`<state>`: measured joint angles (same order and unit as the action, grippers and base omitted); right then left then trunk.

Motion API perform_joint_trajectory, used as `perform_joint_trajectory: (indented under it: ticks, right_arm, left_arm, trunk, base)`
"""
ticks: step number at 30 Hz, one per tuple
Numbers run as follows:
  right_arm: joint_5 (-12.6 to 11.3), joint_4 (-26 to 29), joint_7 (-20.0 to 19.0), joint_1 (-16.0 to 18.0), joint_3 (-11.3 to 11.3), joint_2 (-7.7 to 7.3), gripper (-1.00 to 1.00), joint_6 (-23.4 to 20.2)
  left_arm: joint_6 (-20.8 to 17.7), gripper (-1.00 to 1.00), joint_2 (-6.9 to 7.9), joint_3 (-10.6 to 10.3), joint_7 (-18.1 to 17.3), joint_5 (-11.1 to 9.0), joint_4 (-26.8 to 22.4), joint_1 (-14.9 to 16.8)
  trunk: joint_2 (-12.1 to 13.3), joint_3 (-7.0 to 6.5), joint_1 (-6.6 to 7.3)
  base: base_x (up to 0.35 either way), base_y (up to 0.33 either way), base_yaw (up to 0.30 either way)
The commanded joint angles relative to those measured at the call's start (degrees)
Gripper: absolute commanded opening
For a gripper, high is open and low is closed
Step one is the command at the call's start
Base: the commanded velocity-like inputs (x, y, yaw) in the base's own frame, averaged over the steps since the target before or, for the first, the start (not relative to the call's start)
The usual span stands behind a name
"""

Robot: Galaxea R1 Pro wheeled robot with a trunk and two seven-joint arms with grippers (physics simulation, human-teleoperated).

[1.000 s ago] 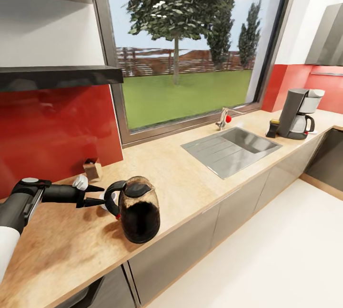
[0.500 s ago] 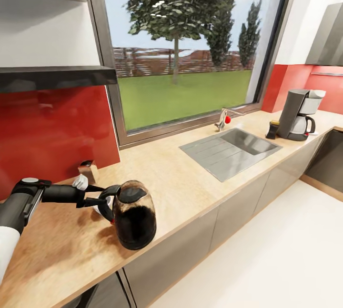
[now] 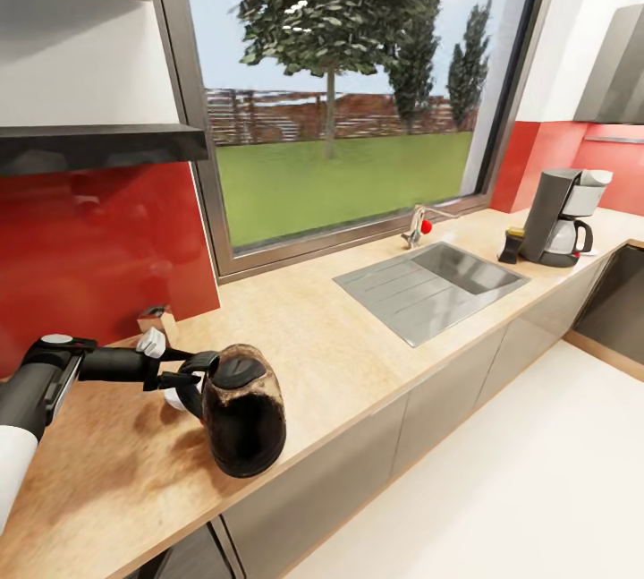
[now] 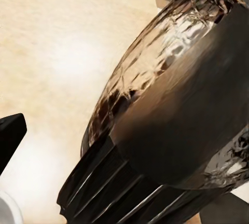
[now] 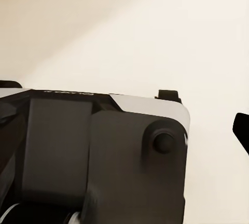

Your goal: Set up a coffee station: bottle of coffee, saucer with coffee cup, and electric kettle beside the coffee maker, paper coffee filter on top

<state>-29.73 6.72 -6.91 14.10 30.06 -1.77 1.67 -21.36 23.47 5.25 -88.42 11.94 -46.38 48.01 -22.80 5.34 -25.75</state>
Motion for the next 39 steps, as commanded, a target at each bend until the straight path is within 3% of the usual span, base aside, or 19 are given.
perform_joint_trajectory:
  ticks: [1, 26, 30, 31, 35, 39]
  right_arm:
    - [-0.59, -0.04, -0.20, 0.05, 0.43, -0.01, 1.00, 0.18]
    - [-0.59, -0.04, -0.20, 0.05, 0.44, 0.01, 1.00, 0.18]
    - [-0.59, -0.04, -0.21, 0.05, 0.44, 0.00, 1.00, 0.18]
    - [-0.59, -0.04, -0.21, 0.05, 0.44, 0.00, 1.00, 0.18]
    - [-0.59, -0.04, -0.21, 0.05, 0.44, 0.00, 1.00, 0.18]
    - [-0.59, -0.04, -0.21, 0.05, 0.44, 0.00, 1.00, 0.18]
  left_arm:
    - [-0.62, 1.00, -0.07, 0.17, -0.43, 0.50, -0.05, 0.05]
    - [-0.73, 1.00, -0.34, -0.06, -0.43, 0.25, 0.23, 0.04]
    - [-0.76, 1.00, -1.50, -0.06, -0.43, 0.15, 0.23, 0.06]
    - [-0.74, -1.00, -1.85, -0.06, -0.43, 0.16, 0.23, 0.06]
    - [-0.70, -1.00, -2.88, -0.06, -0.43, 0.31, 0.23, 0.06]
    - [-0.70, -1.00, -2.91, -0.03, -0.43, 0.45, 0.22, 0.06]
  trunk:
    - [-0.12, 0.13, -0.04]
    - [-0.12, 0.13, -0.04]
    - [-0.12, 0.13, -0.04]
    - [-0.12, 0.13, -0.04]
    - [-0.12, 0.13, -0.04]
    - [-0.12, 0.13, -0.04]
  base:
    - [0.002, -0.001, 0.000]
    - [0.000, 0.000, 0.000]
    - [0.000, 0.000, 0.000]
    - [0.000, 0.000, 0.000]
    - [0.000, 0.000, 0.000]
    - [0.000, 0.000, 0.000]
